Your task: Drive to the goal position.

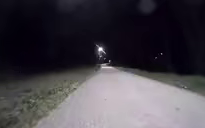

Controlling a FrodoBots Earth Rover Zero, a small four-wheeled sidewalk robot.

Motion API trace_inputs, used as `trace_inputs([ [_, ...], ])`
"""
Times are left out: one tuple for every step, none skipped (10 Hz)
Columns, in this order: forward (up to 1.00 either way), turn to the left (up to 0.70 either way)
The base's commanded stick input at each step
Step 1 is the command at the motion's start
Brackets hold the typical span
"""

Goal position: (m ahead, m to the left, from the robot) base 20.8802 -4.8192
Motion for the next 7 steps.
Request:
trace_inputs([
  [0.7,-0.01],
  [0.7,0.0],
  [0.7,0.0],
  [0.7,0.0],
  [0.7,0.0],
  [0.7,0.0],
  [0.7,0.0],
])
